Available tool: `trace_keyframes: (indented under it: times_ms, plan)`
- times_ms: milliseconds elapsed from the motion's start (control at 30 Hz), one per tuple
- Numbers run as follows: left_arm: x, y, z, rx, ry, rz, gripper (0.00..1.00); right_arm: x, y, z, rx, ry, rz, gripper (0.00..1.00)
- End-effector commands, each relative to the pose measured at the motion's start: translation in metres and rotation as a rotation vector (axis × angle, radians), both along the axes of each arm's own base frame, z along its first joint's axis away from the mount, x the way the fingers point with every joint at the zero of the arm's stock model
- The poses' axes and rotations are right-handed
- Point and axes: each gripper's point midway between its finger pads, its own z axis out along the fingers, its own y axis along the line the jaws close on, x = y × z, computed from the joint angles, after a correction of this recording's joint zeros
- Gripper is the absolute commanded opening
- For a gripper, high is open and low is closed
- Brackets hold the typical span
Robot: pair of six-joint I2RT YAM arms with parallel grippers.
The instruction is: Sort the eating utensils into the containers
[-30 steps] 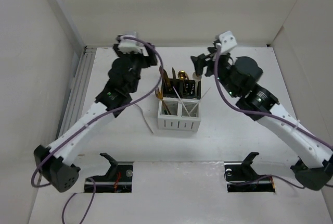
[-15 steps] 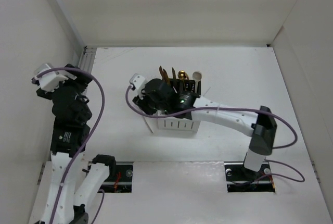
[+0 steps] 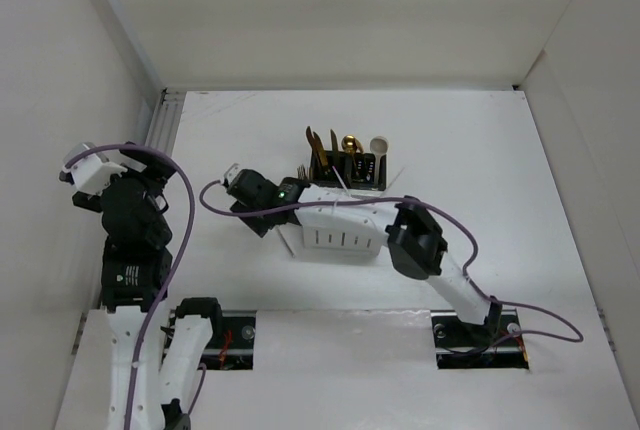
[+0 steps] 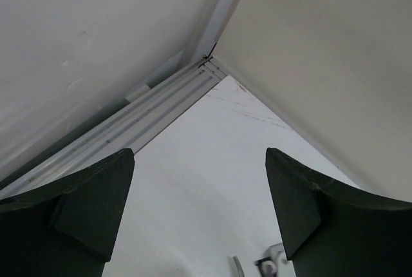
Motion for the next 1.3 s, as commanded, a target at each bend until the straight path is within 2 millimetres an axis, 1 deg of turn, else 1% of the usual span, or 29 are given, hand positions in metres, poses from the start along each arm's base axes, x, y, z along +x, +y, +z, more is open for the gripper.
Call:
trace_keyframes:
  times_ms: [0, 33, 67, 133, 233, 267, 300, 333, 367, 433, 467, 500, 533, 567, 600, 633, 700, 733, 833, 867, 900, 933, 1000, 1033, 1067, 1200, 1233, 1267]
  plan:
    - [0.002, -0.007, 0.005, -0.02, -0.039, -0.044, 0.81, -0.003, -0.02, -0.012, -0.086, 0.039, -0.087, 0.61]
    - [0.002, -0.007, 0.005, -0.02, -0.039, -0.044, 0.82, -0.005, -0.018, -0.019, -0.088, 0.06, -0.085, 0.62]
    - [0.003, -0.009, 0.007, -0.011, -0.044, -0.055, 0.85, -0.009, -0.016, -0.02, -0.081, 0.077, -0.072, 0.62]
    - [0.003, -0.009, 0.007, -0.011, -0.044, -0.055, 0.9, -0.01, -0.017, -0.035, -0.104, 0.092, -0.08, 0.64]
    - [0.003, -0.008, 0.007, -0.003, -0.039, -0.056, 0.94, -0.01, -0.018, -0.04, -0.112, 0.103, -0.091, 0.64]
    - [0.004, -0.01, 0.009, -0.003, -0.049, -0.065, 0.97, -0.011, -0.019, -0.051, -0.13, 0.111, -0.092, 0.64]
    - [0.004, -0.01, 0.009, -0.003, -0.049, -0.065, 0.97, -0.01, -0.016, -0.046, -0.117, 0.106, -0.092, 0.64]
    - [0.004, -0.01, 0.009, -0.003, -0.049, -0.065, 0.99, -0.01, -0.014, -0.051, -0.119, 0.114, -0.087, 0.64]
    - [0.004, -0.01, 0.009, -0.003, -0.049, -0.065, 0.99, -0.012, -0.014, -0.058, -0.129, 0.127, -0.082, 0.62]
    - [0.005, -0.01, 0.005, -0.004, -0.039, -0.065, 0.99, -0.013, -0.008, -0.063, -0.103, 0.169, -0.064, 0.59]
    - [0.005, -0.01, 0.005, -0.004, -0.039, -0.065, 0.99, -0.017, -0.003, -0.063, -0.082, 0.191, -0.045, 0.53]
    - [0.005, -0.01, 0.005, -0.004, -0.039, -0.065, 0.99, -0.014, -0.005, -0.068, -0.07, 0.218, -0.056, 0.5]
    - [0.006, -0.011, 0.005, -0.004, -0.039, -0.074, 0.99, -0.013, 0.0, -0.069, -0.04, 0.237, -0.044, 0.47]
    - [0.006, -0.011, 0.005, -0.004, -0.039, -0.074, 0.99, -0.009, -0.006, -0.076, -0.042, 0.255, -0.062, 0.45]
    - [0.006, -0.011, 0.005, 0.003, -0.035, -0.075, 0.99, -0.009, -0.005, -0.071, -0.028, 0.257, -0.073, 0.44]
    - [0.006, -0.011, 0.005, 0.003, -0.035, -0.075, 0.99, -0.003, -0.01, -0.074, -0.034, 0.261, -0.087, 0.44]
    - [0.006, -0.011, 0.007, 0.012, -0.039, -0.075, 0.99, 0.003, -0.014, -0.074, -0.038, 0.251, -0.104, 0.42]
    - [0.006, -0.011, 0.007, 0.012, -0.039, -0.075, 0.99, 0.005, -0.015, -0.074, -0.041, 0.244, -0.109, 0.42]
    - [0.007, -0.013, 0.009, 0.012, -0.05, -0.086, 0.99, 0.006, -0.013, -0.074, -0.032, 0.24, -0.108, 0.37]
    - [0.007, -0.013, 0.009, 0.012, -0.05, -0.086, 0.99, 0.006, -0.014, -0.079, -0.046, 0.241, -0.102, 0.37]
    - [0.007, -0.013, 0.009, 0.012, -0.05, -0.086, 0.99, 0.007, -0.015, -0.079, -0.049, 0.232, -0.108, 0.37]
    - [0.008, -0.013, 0.012, 0.013, -0.059, -0.086, 0.99, 0.009, -0.017, -0.084, -0.061, 0.228, -0.114, 0.37]
    - [0.008, -0.013, 0.012, 0.013, -0.059, -0.086, 0.99, 0.007, -0.02, -0.085, -0.076, 0.229, -0.106, 0.37]
    - [0.008, -0.013, 0.012, 0.013, -0.059, -0.086, 0.99, 0.004, -0.022, -0.089, -0.084, 0.243, -0.102, 0.37]
    - [0.009, -0.013, 0.008, 0.012, -0.05, -0.086, 0.99, 0.005, -0.022, -0.089, -0.089, 0.238, -0.092, 0.37]
    - [0.009, -0.014, 0.008, 0.011, -0.05, -0.095, 0.99, 0.006, -0.016, -0.086, -0.06, 0.232, -0.084, 0.38]
    - [0.009, -0.014, 0.008, 0.002, -0.055, -0.094, 0.99, 0.006, -0.018, -0.092, -0.073, 0.233, -0.078, 0.39]
    - [0.009, -0.014, 0.008, 0.002, -0.055, -0.094, 0.99, 0.009, -0.011, -0.082, -0.047, 0.22, -0.075, 0.39]
